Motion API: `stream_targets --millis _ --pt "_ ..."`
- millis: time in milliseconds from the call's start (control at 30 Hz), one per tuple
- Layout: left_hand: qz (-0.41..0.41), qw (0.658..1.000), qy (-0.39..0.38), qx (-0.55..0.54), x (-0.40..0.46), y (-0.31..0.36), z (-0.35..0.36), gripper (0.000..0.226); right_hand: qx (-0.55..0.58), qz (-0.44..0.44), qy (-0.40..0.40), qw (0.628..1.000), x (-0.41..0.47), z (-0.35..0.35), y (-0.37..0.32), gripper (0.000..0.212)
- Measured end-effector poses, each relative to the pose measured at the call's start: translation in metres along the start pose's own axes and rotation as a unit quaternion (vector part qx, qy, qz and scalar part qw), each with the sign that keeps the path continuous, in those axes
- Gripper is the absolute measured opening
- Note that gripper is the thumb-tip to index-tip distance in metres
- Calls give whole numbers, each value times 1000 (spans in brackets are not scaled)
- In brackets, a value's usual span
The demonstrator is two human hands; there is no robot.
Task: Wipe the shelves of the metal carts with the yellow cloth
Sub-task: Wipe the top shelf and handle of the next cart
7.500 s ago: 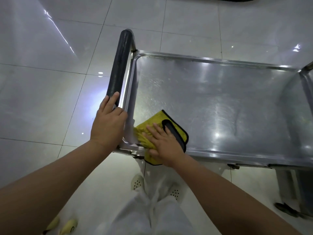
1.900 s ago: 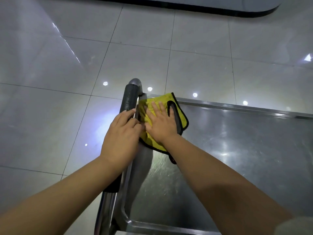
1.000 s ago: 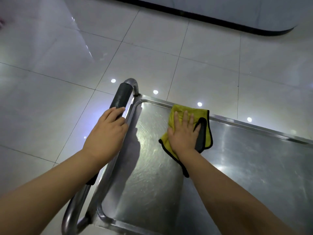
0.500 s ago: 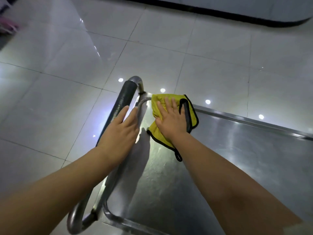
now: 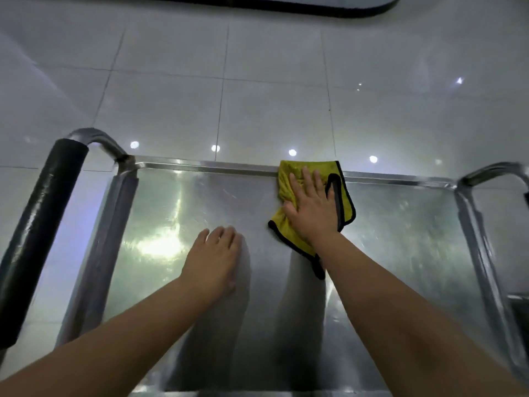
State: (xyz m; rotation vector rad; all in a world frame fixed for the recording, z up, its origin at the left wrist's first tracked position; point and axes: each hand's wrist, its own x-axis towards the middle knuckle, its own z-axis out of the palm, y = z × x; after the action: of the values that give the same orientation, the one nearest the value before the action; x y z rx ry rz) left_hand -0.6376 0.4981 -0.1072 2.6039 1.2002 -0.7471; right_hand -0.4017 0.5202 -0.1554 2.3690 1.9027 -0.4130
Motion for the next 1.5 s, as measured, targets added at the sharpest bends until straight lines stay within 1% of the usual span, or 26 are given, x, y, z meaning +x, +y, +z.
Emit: stream_targets --millis 67,133,233,367,467,567,667,767,833,967,1067,1200,1267,1367,1500 --pt "-18 999 -19 18 6 17 -1 101 -5 16 3 1000 -3 -3 39 76" --pt "-31 998 -42 38 10 29 -6 104 -6 37 5 999 -8 -5 76 81" --pt "-45 996 -59 52 15 43 -9 105 1 83 7 996 -18 -10 130 77" --pt "-42 997 -65 17 19 50 -13 109 24 152 20 988 -36 -19 187 75" --pt "-37 997 -67 -15 16 52 -14 111 49 199 28 978 -49 -20 204 74" --pt "-33 997 -57 -35 12 49 -10 111 41 227 28 973 -55 -13 186 64" --pt "-31 997 -42 -58 11 45 -8 110 25 209 21 977 -57 -5 147 64" --pt "-25 996 -22 -81 11 39 -3 110 6 142 9 990 -56 5 91 65" --pt "-21 995 -6 -101 7 36 1 109 -5 92 -5 996 -53 12 49 69" --pt "-47 982 30 -178 -8 28 14 107 4 -11 1 1000 -56 25 -26 76" --pt "-59 972 35 -223 -12 18 21 110 6 -77 13 997 -69 37 -58 70" --pt "-45 976 11 -212 -12 11 23 112 2 -142 42 989 -89 48 -50 63" --pt "-42 978 5 -206 -14 11 22 110 1 -140 40 989 -96 47 -34 63" --pt "-41 981 -3 -190 -15 13 20 109 15 -75 34 996 -105 41 -2 65" --pt "-47 986 -13 -158 -15 17 17 107 1 27 30 999 -113 31 55 68"
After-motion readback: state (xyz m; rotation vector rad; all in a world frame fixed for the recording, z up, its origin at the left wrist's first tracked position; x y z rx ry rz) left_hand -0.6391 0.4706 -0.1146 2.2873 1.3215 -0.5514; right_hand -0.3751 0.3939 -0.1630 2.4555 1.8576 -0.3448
